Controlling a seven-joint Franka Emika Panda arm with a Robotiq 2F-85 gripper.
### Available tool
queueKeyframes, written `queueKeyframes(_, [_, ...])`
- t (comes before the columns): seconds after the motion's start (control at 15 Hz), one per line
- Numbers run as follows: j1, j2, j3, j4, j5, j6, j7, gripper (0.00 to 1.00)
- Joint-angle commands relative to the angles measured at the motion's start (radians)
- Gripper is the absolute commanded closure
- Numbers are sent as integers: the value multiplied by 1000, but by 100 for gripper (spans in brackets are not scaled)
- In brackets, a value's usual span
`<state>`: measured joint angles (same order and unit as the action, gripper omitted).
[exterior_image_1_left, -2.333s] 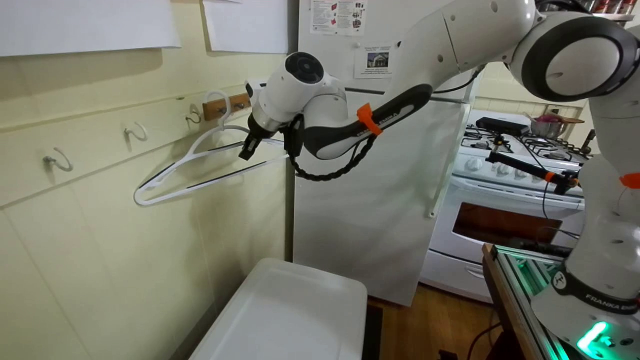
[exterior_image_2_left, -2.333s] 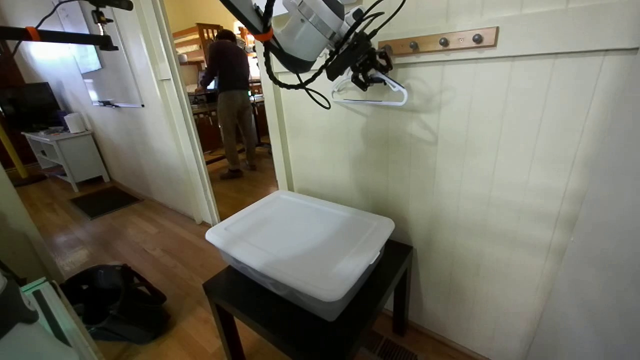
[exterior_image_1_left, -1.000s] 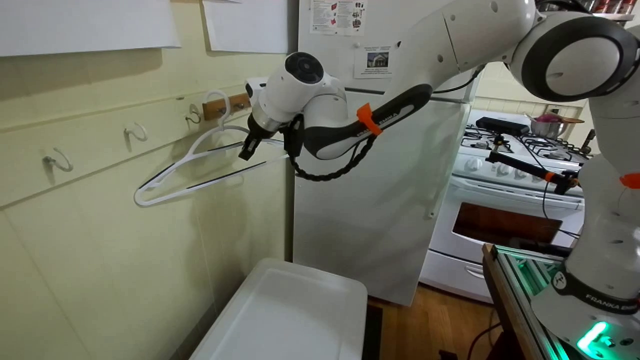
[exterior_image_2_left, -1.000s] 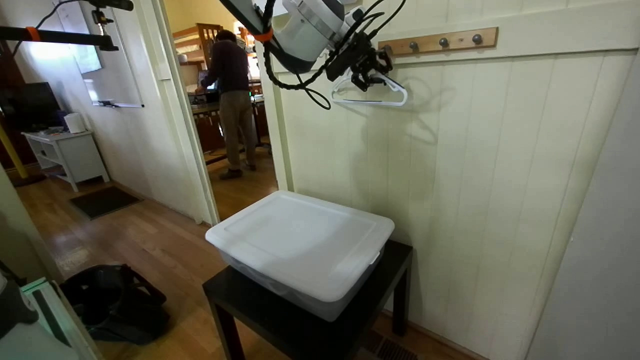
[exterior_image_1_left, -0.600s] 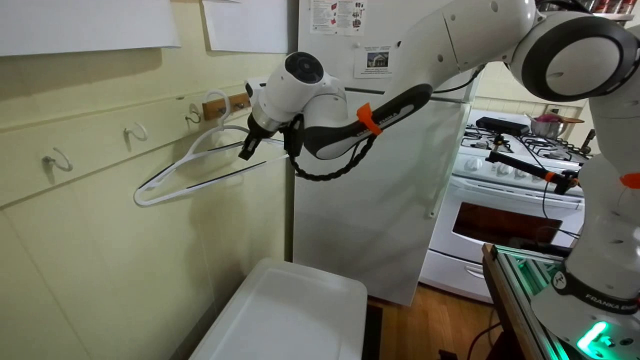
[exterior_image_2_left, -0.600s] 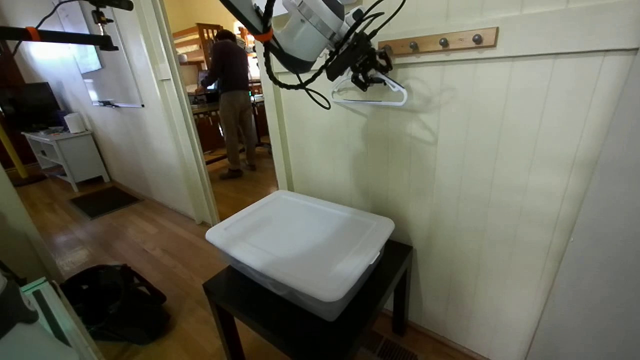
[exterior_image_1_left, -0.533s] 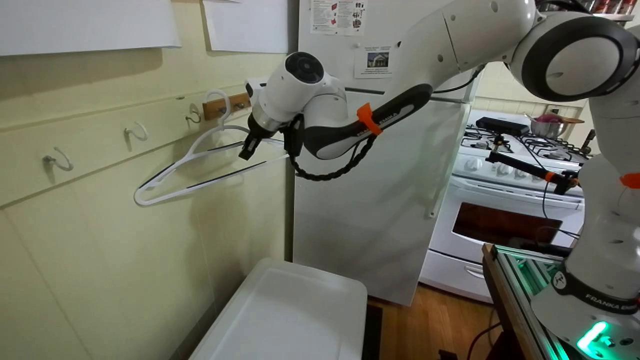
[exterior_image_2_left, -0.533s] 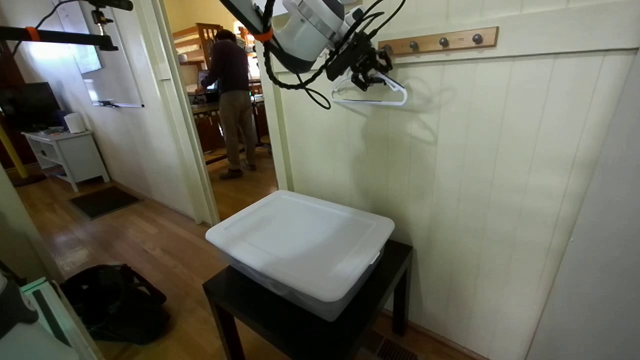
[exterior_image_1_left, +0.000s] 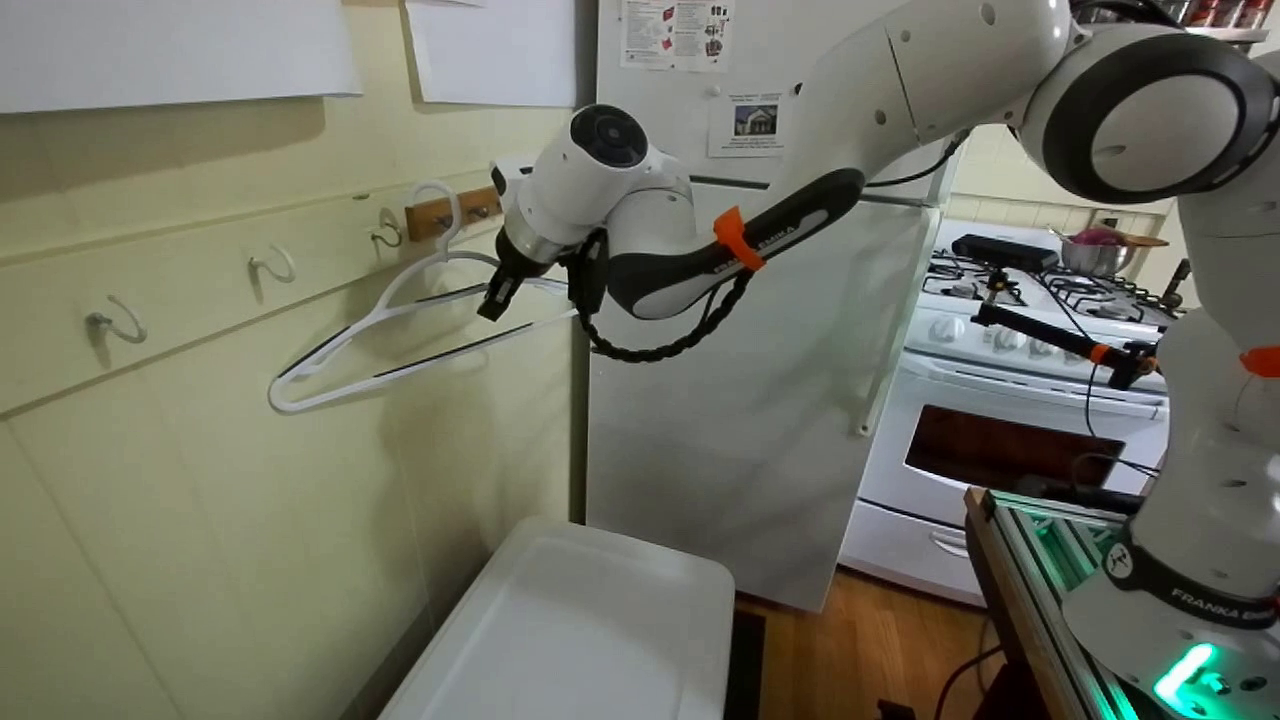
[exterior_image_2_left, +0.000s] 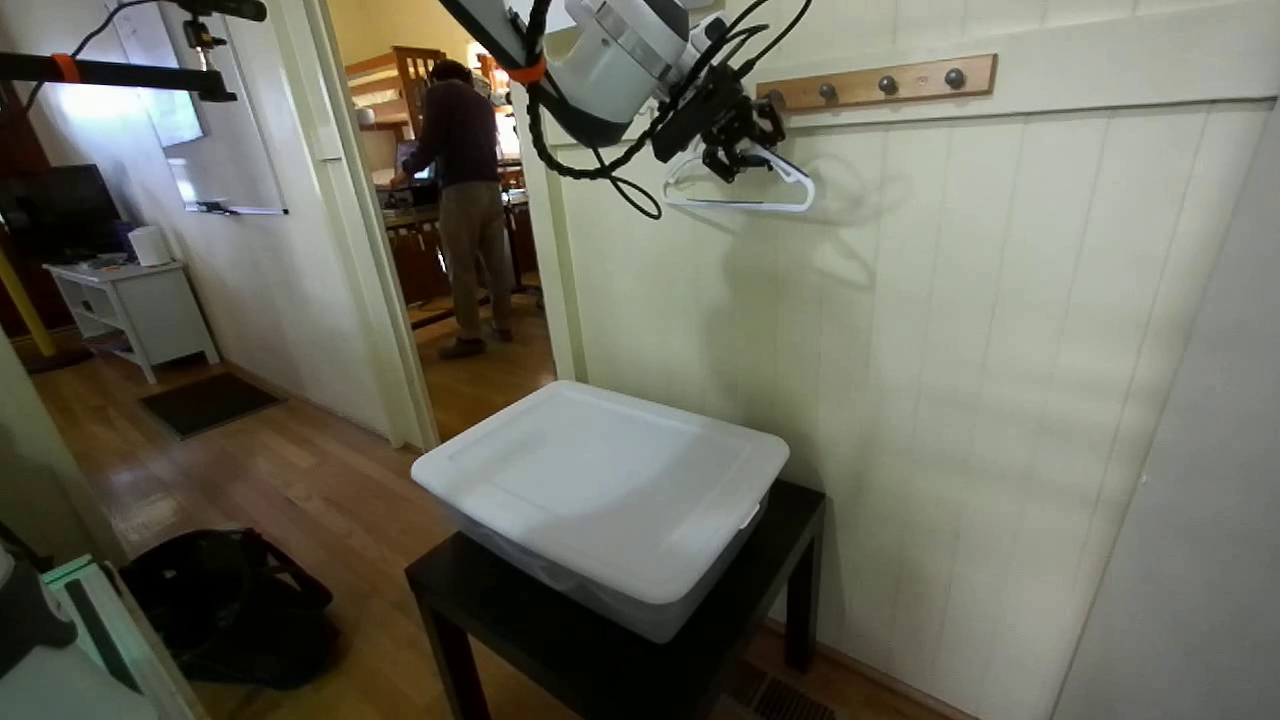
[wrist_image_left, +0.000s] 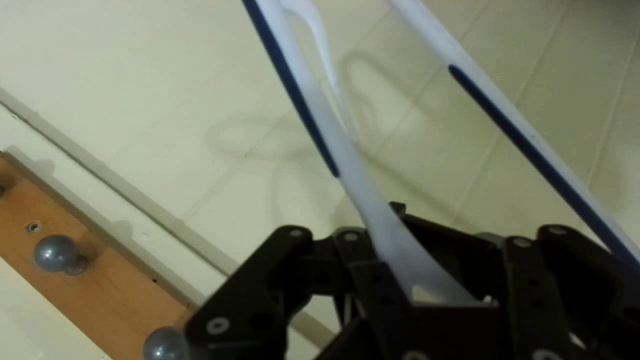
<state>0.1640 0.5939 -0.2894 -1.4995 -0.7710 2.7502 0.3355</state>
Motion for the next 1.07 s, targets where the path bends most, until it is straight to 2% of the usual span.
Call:
queueKeyframes(0.0, [0,0,0,0,0,0,0,100])
queueKeyframes(0.13, [-19,2,15,20,24,-24,-35,100])
queueKeyframes(0.4, [-91,-1,73,60,72,-55,-190,100])
queueKeyframes(0.67, [-186,9,164,86,171,-30,-431,100])
queueKeyframes(1.0, [-255,65,267,164,322,-56,-730,100])
